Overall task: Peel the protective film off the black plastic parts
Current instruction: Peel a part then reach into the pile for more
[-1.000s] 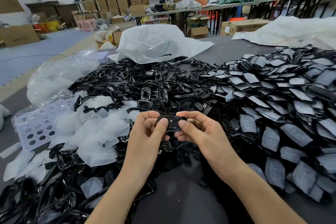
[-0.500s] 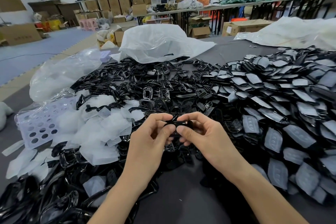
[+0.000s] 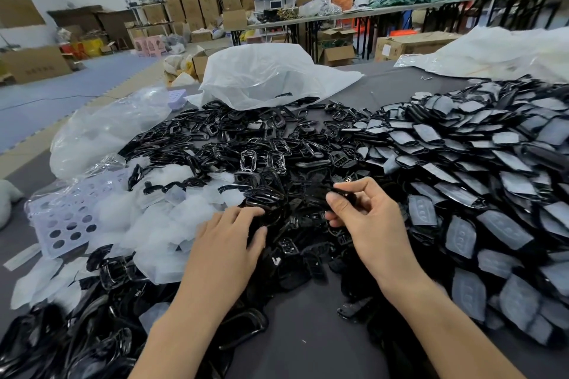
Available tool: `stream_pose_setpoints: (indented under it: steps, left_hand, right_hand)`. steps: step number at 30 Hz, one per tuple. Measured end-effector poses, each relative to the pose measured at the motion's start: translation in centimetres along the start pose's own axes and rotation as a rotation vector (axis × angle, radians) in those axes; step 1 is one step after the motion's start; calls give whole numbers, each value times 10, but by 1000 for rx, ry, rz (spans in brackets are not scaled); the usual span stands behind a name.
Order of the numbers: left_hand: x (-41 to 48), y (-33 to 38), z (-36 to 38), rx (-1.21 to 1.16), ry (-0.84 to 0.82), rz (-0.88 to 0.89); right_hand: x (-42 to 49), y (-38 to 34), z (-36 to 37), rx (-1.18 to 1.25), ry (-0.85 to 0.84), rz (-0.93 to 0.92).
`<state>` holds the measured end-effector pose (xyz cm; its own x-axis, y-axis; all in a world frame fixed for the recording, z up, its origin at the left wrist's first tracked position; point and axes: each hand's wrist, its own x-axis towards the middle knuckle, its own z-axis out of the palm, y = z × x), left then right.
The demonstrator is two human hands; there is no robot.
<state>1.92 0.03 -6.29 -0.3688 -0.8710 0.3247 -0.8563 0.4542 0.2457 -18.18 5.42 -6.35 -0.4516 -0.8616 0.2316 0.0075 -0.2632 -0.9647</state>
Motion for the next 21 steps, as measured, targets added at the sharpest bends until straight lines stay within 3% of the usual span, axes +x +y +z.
stream_pose_setpoints:
  steps: [3, 5, 7, 11, 13, 16, 21]
  left_hand:
    - [1, -3, -5, -285, 58, -8]
    - [6, -11, -8, -382, 204, -50]
    - [19, -19, -7, -268, 276, -54]
    - [53, -26, -3, 167, 16, -120]
    - [60, -25, -5, 179, 24, -118]
    - [57, -28, -7, -1, 144, -86]
    - [28, -5, -21, -664, 165, -148]
  right_hand:
    - [0, 0, 1, -18, 2, -8]
    - [0, 0, 2, -20, 4, -8]
    - [0, 1, 2, -34, 1, -11]
    - [-1, 2, 1, -74, 2, -16]
    - [-2, 2, 0, -86, 6, -16]
    - [-1, 1, 0, -65, 15, -5]
    - [-2, -6, 3, 189, -101, 117]
